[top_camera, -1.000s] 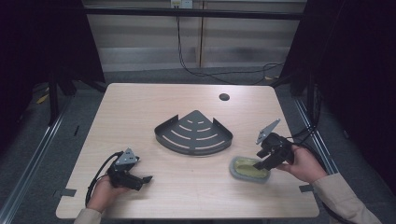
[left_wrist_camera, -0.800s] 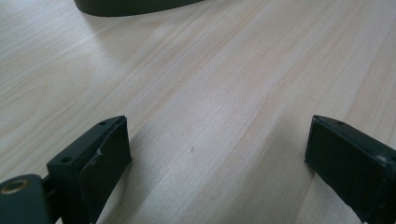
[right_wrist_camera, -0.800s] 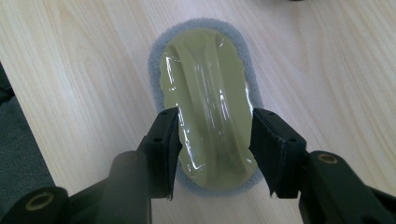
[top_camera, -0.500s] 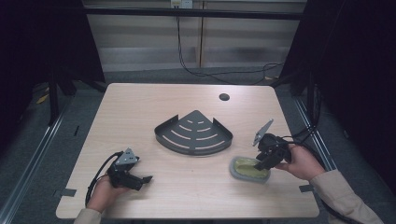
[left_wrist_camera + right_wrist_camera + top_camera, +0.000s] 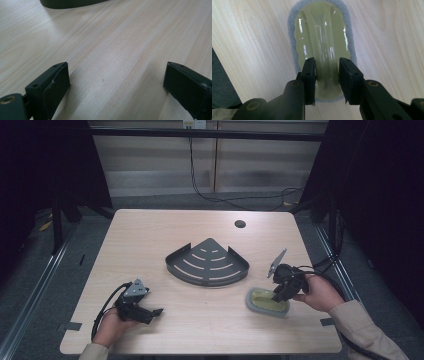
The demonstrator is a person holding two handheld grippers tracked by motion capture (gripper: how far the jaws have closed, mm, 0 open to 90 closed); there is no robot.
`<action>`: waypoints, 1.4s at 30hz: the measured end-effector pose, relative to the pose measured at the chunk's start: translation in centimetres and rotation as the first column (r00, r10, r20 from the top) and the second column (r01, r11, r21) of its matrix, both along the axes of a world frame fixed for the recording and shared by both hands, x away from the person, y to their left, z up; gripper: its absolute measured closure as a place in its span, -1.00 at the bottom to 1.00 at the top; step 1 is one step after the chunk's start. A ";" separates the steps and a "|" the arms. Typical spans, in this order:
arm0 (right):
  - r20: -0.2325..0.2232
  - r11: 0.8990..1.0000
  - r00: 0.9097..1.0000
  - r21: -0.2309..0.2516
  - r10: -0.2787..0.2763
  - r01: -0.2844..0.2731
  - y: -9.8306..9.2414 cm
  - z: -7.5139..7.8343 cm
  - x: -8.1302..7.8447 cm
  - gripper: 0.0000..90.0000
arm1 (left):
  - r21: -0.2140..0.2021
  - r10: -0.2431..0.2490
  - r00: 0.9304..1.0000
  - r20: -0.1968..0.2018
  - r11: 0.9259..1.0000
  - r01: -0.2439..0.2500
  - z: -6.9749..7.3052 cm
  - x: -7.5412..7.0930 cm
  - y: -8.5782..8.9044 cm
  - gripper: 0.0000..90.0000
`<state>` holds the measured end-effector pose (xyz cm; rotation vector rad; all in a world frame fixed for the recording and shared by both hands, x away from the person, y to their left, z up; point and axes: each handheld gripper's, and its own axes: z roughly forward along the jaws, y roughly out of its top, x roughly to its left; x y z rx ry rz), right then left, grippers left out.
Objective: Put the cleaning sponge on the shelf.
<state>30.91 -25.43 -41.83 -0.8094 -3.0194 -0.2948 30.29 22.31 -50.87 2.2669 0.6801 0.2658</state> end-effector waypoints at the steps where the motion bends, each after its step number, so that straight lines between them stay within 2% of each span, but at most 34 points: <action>1: -0.002 1.000 1.000 -0.005 -0.002 0.002 0.1 0.0 0.0 0.53 | 0.000 0.000 1.000 0.000 1.000 0.000 0.0 0.0 0.0 -0.86; 3: 0.003 1.000 1.000 -0.013 0.016 -0.016 0.1 0.1 0.2 0.57 | 0.000 0.000 1.000 0.000 1.000 0.000 0.0 0.0 0.0 -0.86; 6: -0.011 1.000 1.000 -0.027 0.010 -0.010 0.3 0.1 0.2 0.58 | 0.000 -0.001 1.000 0.000 1.000 0.001 0.0 0.0 0.0 -0.86; 11: -0.008 0.999 1.000 -0.034 0.001 -0.001 0.4 0.6 0.2 0.58 | 0.000 0.000 1.000 0.000 1.000 0.000 0.0 0.0 0.0 -0.86; 12: -0.006 0.999 1.000 -0.030 0.016 -0.016 0.3 0.7 0.3 0.58 | 0.000 0.000 1.000 0.000 1.000 0.000 0.0 0.0 0.0 -0.86; 15: -0.019 0.999 1.000 -0.039 -0.013 0.012 0.3 1.1 0.4 0.58 | 0.000 0.000 1.000 0.000 1.000 0.000 0.0 0.0 0.0 -0.86; 18: -0.012 0.999 1.000 -0.051 0.001 -0.001 0.3 1.5 0.6 0.58 | 0.000 0.000 1.000 0.000 1.000 0.000 0.0 0.0 0.0 -0.86; 26: -0.008 0.998 1.000 -0.047 -0.029 0.029 0.5 2.7 1.2 0.59 | 0.001 0.000 1.000 0.000 1.000 0.000 0.0 0.0 0.0 -0.86; 35: -0.010 0.996 0.999 -0.080 -0.040 0.039 1.2 3.7 1.8 0.59 | 0.001 0.000 1.000 0.000 1.000 0.000 0.0 0.0 0.0 -0.86; 42: -0.014 0.995 0.998 -0.081 -0.062 0.060 1.5 4.3 2.3 0.59 | -0.006 0.003 1.000 -0.001 1.000 -0.003 0.0 0.0 0.0 -0.86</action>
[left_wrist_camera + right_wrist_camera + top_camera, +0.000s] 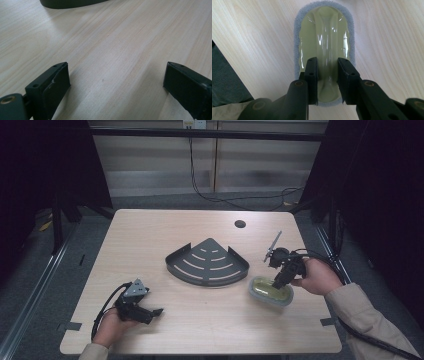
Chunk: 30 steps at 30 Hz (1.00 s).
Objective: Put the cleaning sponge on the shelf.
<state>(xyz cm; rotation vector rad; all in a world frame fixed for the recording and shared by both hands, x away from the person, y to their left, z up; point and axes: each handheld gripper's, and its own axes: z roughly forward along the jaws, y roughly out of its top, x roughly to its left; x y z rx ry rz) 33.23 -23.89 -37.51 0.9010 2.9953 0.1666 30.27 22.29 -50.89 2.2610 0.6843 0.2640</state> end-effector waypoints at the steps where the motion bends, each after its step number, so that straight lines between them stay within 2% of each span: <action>1: 0.000 1.000 1.000 0.000 -0.003 0.003 0.0 0.1 0.1 0.59 | 0.001 0.000 1.000 0.000 1.000 0.000 0.0 0.0 0.0 -0.86; 12: 0.000 0.999 0.999 -0.009 -0.039 0.039 0.7 0.9 1.0 0.59 | -0.002 0.001 1.000 -0.003 1.000 -0.001 0.0 0.0 0.0 -0.86; 17: 0.001 0.998 0.998 0.009 -0.055 0.055 0.8 1.3 1.4 0.59 | 0.002 0.000 1.000 0.000 1.000 0.000 0.0 0.0 0.0 -0.86; 30: 0.013 0.997 0.997 -0.005 -0.075 0.075 1.7 2.4 2.7 0.59 | 0.002 0.000 1.000 -0.001 1.000 0.000 0.0 0.0 0.0 -0.86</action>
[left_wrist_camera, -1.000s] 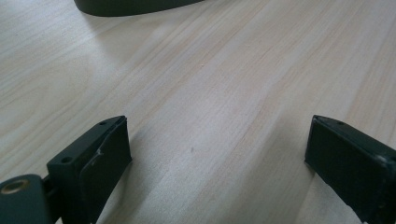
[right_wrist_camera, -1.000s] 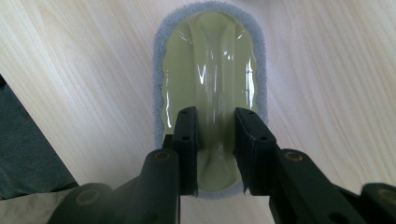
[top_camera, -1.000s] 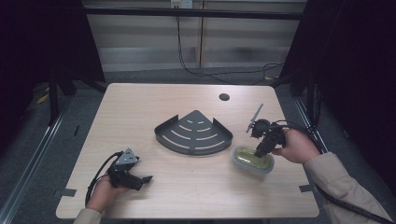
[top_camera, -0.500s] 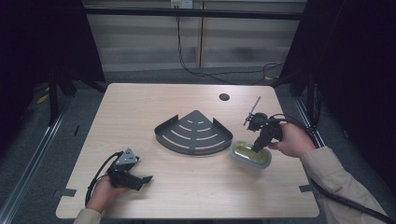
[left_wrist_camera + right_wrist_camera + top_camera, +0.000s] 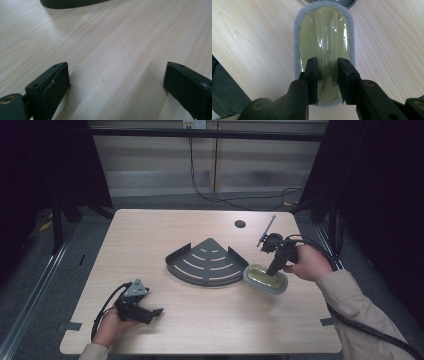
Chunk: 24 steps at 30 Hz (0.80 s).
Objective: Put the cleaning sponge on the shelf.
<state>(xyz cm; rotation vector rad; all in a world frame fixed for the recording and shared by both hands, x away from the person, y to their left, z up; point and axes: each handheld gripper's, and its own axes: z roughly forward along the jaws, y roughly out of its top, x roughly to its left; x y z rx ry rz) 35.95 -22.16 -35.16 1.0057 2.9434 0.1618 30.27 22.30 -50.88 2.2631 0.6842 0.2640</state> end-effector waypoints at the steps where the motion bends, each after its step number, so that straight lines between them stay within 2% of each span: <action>1: 0.004 1.000 1.000 -0.003 -0.003 0.003 0.1 0.1 0.1 0.59 | 0.000 0.000 1.000 0.000 1.000 0.000 0.0 0.0 0.0 -0.86; 10: 0.013 0.999 0.999 0.003 -0.033 0.033 0.9 0.6 1.3 0.59 | 0.001 -0.001 1.000 -0.002 1.000 0.001 0.0 0.0 0.0 -0.86; 19: 0.015 0.999 0.999 -0.012 -0.034 0.035 1.9 1.2 2.4 0.59 | 0.001 -0.001 1.000 -0.002 1.000 0.001 0.0 0.0 0.0 -0.86; 24: 0.021 0.999 0.999 -0.003 -0.050 0.050 2.2 1.2 2.9 0.59 | 0.001 -0.001 1.000 -0.002 1.000 0.001 0.0 0.0 0.0 -0.86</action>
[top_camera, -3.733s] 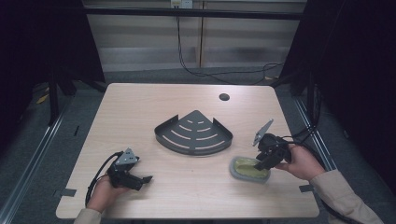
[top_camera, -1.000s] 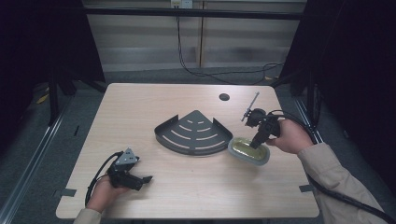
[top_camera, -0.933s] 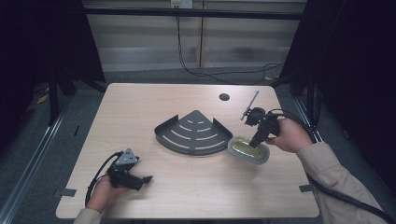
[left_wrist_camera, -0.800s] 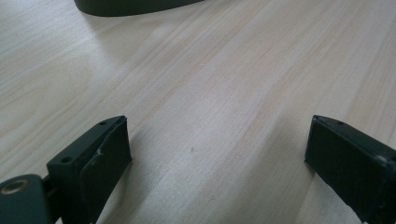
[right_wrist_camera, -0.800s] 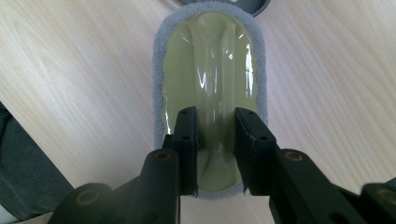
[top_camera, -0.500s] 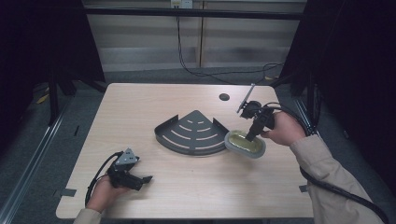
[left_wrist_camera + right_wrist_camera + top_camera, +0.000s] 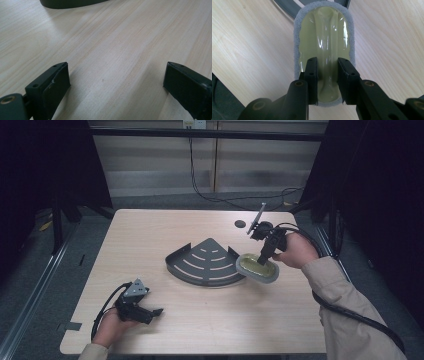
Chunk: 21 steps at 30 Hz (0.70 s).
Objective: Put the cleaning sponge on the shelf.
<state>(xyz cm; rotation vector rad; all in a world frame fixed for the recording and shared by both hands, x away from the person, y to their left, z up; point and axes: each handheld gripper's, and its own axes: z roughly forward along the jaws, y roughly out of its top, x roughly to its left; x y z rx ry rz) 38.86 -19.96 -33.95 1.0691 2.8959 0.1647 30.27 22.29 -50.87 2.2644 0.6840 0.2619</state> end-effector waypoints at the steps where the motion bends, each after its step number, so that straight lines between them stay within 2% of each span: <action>1: 0.006 1.000 1.000 -0.001 0.004 -0.004 0.0 0.0 0.1 0.59 | 0.000 0.000 1.000 0.000 1.000 0.000 0.0 0.0 0.0 -0.86; 15: 0.034 0.999 0.999 0.010 -0.041 0.040 0.8 0.8 1.5 0.59 | 0.000 0.000 1.000 0.000 1.000 0.000 0.0 0.0 0.0 -0.86; 16: 0.039 0.999 0.998 -0.001 -0.039 0.039 0.8 0.9 1.6 0.59 | 0.000 0.000 1.000 0.000 1.000 0.000 0.0 0.0 0.0 -0.86; 21: 0.051 0.998 0.997 0.013 -0.056 0.055 1.2 1.3 2.2 0.59 | 0.000 0.000 1.000 0.000 1.000 0.000 0.0 0.0 0.0 -0.86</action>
